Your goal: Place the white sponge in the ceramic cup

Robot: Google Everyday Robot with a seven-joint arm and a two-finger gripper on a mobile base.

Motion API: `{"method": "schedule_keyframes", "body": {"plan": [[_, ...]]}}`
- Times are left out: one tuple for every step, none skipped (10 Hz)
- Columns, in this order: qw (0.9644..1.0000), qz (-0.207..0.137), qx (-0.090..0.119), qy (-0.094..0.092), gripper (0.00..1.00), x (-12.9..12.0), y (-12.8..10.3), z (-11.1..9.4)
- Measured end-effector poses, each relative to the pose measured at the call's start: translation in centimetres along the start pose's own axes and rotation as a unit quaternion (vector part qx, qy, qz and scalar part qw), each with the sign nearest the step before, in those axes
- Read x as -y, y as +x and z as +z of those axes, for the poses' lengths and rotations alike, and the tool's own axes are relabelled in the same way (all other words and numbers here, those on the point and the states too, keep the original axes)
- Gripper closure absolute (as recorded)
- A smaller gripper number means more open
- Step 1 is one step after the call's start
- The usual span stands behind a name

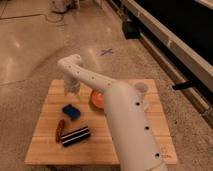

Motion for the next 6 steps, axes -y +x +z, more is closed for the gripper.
{"method": "schedule_keyframes", "body": {"plan": [[1.0, 0.0, 0.0, 0.0, 0.36, 0.0, 0.0, -0.01], [1.0, 0.0, -0.001, 0.001, 0.36, 0.04, 0.03, -0.15], [1.0, 0.0, -0.001, 0.0, 0.36, 0.02, 0.02, -0.11], [1.0, 0.0, -0.001, 0.0, 0.36, 0.03, 0.02, -0.13], [1.0, 0.0, -0.001, 0.0, 0.36, 0.03, 0.02, -0.12], [1.0, 0.0, -0.001, 0.0, 0.36, 0.02, 0.01, -0.11]]}}
